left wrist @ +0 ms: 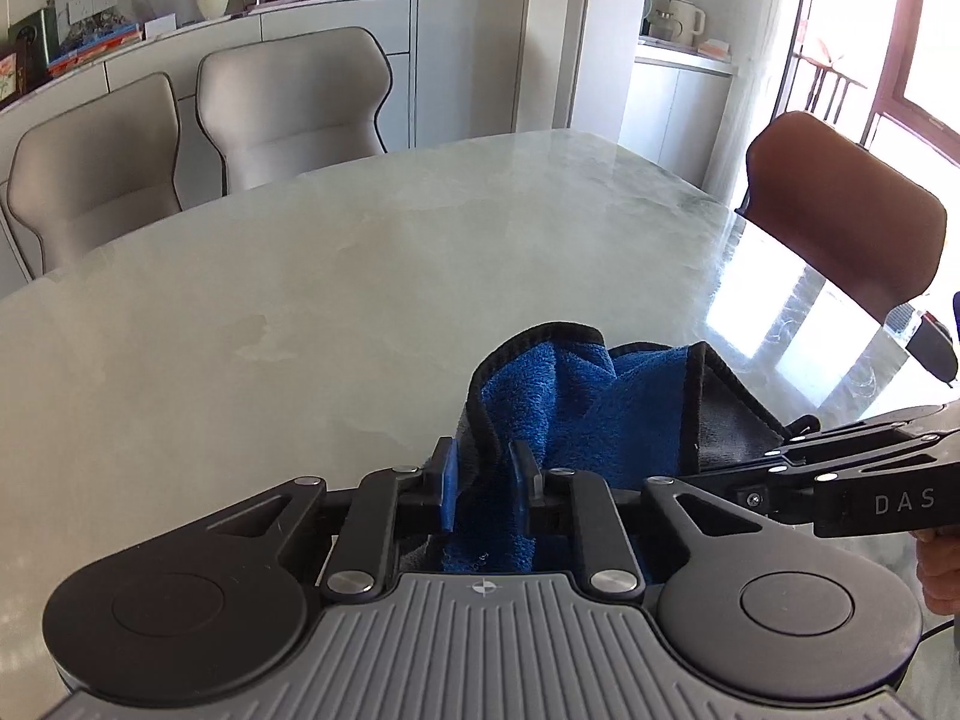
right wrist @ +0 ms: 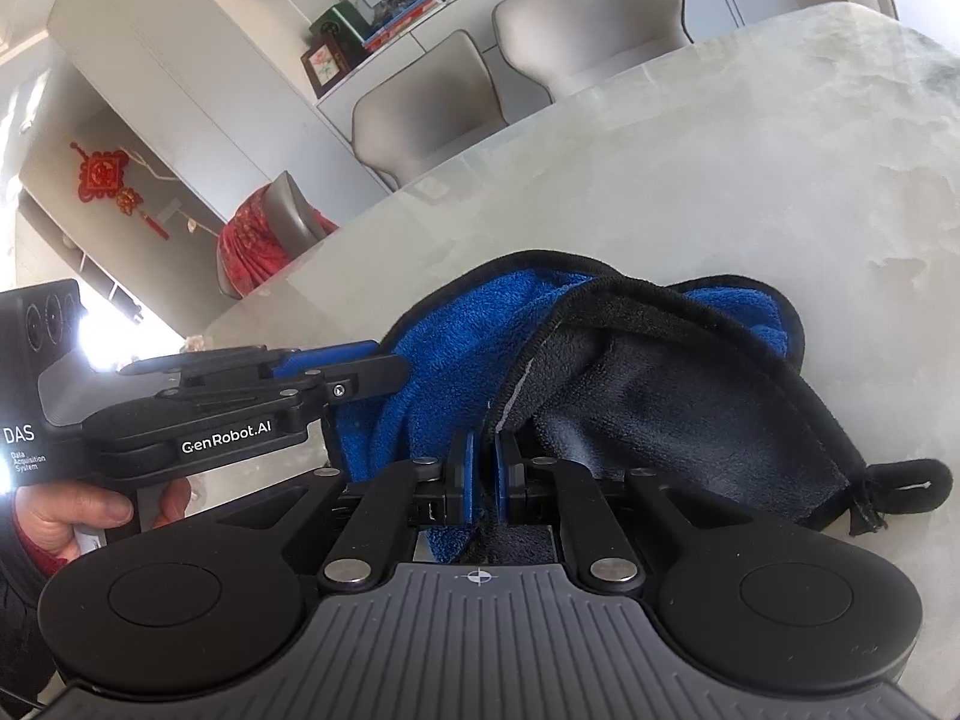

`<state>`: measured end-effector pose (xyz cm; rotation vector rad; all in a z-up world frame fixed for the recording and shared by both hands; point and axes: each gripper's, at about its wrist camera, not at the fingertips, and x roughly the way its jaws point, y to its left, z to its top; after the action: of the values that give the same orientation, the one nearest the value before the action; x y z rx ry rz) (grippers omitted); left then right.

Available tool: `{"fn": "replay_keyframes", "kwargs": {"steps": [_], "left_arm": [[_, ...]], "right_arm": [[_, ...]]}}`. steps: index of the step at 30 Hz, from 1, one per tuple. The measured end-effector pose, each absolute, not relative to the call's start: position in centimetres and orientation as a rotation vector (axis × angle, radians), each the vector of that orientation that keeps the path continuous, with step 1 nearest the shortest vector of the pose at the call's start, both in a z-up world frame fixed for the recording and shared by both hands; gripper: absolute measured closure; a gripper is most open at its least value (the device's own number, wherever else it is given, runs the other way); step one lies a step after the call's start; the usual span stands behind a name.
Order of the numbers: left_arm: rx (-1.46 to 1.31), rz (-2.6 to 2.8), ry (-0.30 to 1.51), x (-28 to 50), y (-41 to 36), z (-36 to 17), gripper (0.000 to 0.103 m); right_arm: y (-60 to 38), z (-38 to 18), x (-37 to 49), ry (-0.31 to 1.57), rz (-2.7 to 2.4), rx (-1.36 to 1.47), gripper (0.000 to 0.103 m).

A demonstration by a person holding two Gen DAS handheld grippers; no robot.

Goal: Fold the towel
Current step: 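Close the right gripper on the towel edge beside the left gripper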

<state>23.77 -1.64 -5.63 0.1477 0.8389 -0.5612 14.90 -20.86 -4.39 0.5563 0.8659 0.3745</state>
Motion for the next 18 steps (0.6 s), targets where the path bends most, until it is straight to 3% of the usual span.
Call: {"fn": "replay_keyframes", "kwargs": {"steps": [5, 7, 8, 9, 11, 13, 14, 15, 18], "left_arm": [[0.100, -0.542, 0.880, 24.5, -0.7, -6.0, 0.089], [0.069, -0.532, 0.892, 24.7, -0.2, -6.1, 0.088], [0.053, -0.532, 0.901, 24.8, 0.0, -6.1, 0.088], [0.042, -0.533, 0.911, 25.0, 0.3, -6.3, 0.087], [0.034, -0.523, 0.918, 25.1, 0.6, -6.5, 0.087], [0.029, -0.521, 0.924, 25.3, 0.7, -6.7, 0.087], [0.027, -0.520, 0.927, 25.3, 0.8, -6.8, 0.088], [0.025, -0.521, 0.929, 25.3, 0.8, -6.9, 0.088], [0.029, -0.520, 0.920, 25.0, 0.8, -7.0, 0.087]], "right_arm": [[-20.3, -5.1, 14.1, 0.905, 0.371, 0.594, 0.092], [-20.4, -5.4, 14.1, 0.906, 0.357, 0.619, 0.078], [-20.4, -5.6, 14.1, 0.906, 0.349, 0.632, 0.062], [-20.4, -5.7, 14.2, 0.907, 0.342, 0.645, 0.061], [-20.5, -5.9, 14.2, 0.900, 0.336, 0.668, 0.062], [-20.1, -5.7, 14.0, 0.876, 0.365, 0.653, 0.073], [-19.8, -5.5, 14.0, 0.877, 0.372, 0.625, 0.086], [-19.5, -5.4, 14.1, 0.882, 0.372, 0.594, 0.090], [-19.3, -5.2, 13.8, 0.877, 0.366, 0.579, 0.093]]}}
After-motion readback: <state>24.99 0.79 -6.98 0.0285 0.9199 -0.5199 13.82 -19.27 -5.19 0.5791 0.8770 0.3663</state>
